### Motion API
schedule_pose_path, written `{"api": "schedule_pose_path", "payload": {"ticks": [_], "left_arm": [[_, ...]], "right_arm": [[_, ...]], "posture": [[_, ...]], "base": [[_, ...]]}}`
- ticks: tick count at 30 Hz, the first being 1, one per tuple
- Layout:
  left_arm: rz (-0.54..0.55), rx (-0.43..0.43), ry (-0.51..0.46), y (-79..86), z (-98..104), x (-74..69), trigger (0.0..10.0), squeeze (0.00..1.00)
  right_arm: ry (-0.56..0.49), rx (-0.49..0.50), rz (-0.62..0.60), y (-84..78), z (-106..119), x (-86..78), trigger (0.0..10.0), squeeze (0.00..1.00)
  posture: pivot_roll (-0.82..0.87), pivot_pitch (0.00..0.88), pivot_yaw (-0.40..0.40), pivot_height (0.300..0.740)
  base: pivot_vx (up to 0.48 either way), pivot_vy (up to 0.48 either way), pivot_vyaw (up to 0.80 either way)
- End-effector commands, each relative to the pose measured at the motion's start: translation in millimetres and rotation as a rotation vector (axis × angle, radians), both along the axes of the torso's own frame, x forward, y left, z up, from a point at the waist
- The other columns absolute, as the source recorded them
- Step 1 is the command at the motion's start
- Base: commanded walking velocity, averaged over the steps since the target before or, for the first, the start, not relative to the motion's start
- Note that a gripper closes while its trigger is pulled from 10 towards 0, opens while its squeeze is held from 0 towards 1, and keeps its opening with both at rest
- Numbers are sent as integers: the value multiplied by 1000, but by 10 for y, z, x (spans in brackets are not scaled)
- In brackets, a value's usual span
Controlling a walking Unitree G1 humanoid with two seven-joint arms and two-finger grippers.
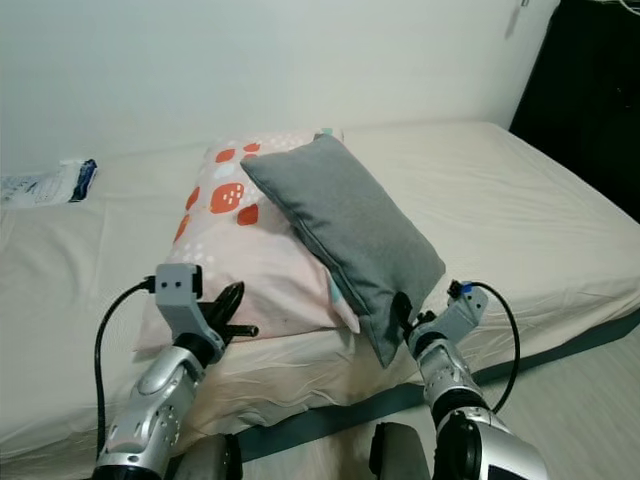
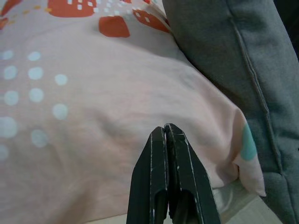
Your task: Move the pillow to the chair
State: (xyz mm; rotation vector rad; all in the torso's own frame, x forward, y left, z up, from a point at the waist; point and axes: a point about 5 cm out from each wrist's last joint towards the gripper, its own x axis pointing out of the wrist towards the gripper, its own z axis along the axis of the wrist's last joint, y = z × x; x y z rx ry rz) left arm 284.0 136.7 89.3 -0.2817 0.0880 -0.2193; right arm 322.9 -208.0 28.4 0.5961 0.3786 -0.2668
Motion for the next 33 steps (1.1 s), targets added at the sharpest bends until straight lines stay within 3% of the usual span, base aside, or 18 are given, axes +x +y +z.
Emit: {"api": "schedule_pose_path", "payload": {"ticks": [1, 8, 12, 13, 15, 16, 19, 23, 24, 33], "left_arm": [[3, 21, -2, 26, 16, 4, 10000, 0], [-18, 36, -24, 17, 101, 4, 10000, 0], [-91, 61, -36, -13, 160, 23, 10000, 0], [-174, 78, -30, -45, 170, 37, 10000, 0], [-225, 65, -15, -72, 169, 55, 10000, 0], [-225, 65, -15, -72, 169, 55, 10000, 0], [-210, -53, -13, -68, 255, 207, 10000, 0], [-202, -99, -26, -81, 347, 303, 10000, 0], [-202, -123, -35, -96, 387, 329, 10000, 0], [-243, -98, -34, -158, 357, 298, 10000, 0]], "right_arm": [[43, -11, -60, -93, -71, -78, 10000, 0], [-72, 182, -113, -113, 32, -1, 10000, 0], [-86, 199, -103, -86, 76, 44, 10000, 0], [-89, 215, -66, -28, 93, 73, 10000, 0], [-106, 240, -25, 36, 119, 104, 10000, 0], [-106, 240, -25, 36, 119, 104, 10000, 0], [-158, 304, 130, 245, 165, 152, 10000, 0], [-189, 343, 251, 383, 164, 142, 10000, 0], [-214, 390, 302, 441, 166, 129, 10000, 0], [-304, 535, 477, 624, 236, 111, 10000, 0]], "posture": [[110, 0, -51, 584], [162, 0, -43, 584], [189, 0, -41, 584], [187, 0, -48, 584], [187, 0, -48, 584], [187, 0, -48, 584], [176, 0, -50, 584], [168, 0, -42, 584], [166, 0, -42, 584], [164, 0, -52, 584]], "base": [[0, 0, 0], [0, 0, 0], [0, 0, 0], [0, 0, 0], [0, 0, 0], [0, 0, 0], [0, 0, 0], [0, 0, 0], [0, 0, 0], [0, 0, 0]]}}
